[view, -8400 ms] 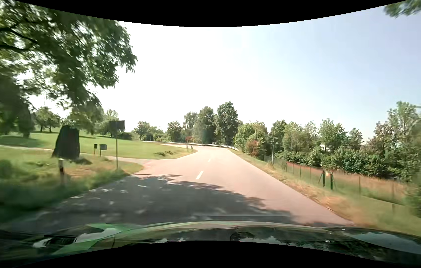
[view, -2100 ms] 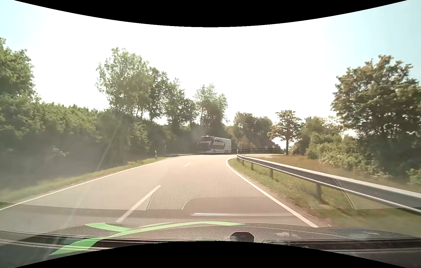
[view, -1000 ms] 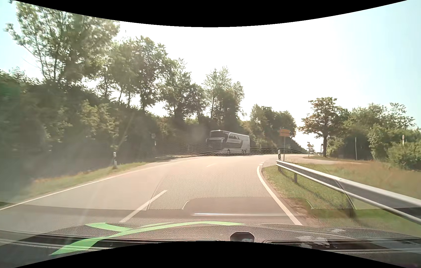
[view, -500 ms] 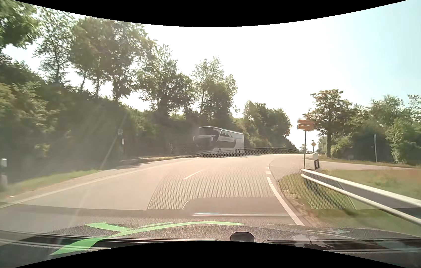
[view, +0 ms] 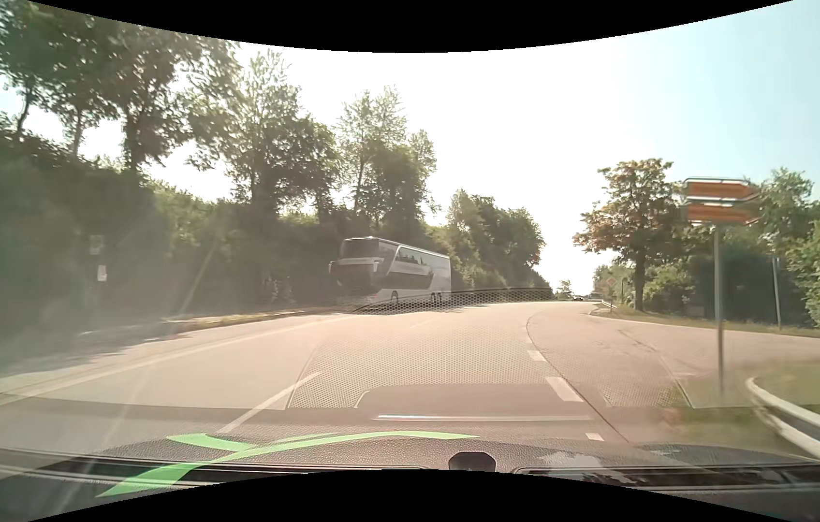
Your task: Follow the waypoints while adhering to traffic rules and regulations
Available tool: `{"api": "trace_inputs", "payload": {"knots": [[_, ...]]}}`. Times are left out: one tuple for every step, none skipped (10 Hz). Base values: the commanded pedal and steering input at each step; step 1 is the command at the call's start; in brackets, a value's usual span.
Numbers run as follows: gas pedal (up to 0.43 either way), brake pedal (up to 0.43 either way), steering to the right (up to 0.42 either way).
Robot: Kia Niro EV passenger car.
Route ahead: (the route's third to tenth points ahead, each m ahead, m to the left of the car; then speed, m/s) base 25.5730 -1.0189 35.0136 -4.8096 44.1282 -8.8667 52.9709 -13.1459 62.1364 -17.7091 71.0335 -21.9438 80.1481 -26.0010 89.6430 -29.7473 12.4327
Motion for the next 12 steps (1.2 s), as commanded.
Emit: {"api": "trace_inputs", "payload": {"knots": [[0.22,0.0,0.055],[0.22,0.0,0.055],[0.22,0.0,0.056],[0.22,0.0,0.056],[0.22,0.0,0.056],[0.228,0.0,0.056],[0.24,0.0,0.056],[0.24,0.0,0.056],[0.24,0.0,0.056],[0.248,0.0,0.056],[0.248,0.0,0.056],[0.26,0.0,0.056]]}}
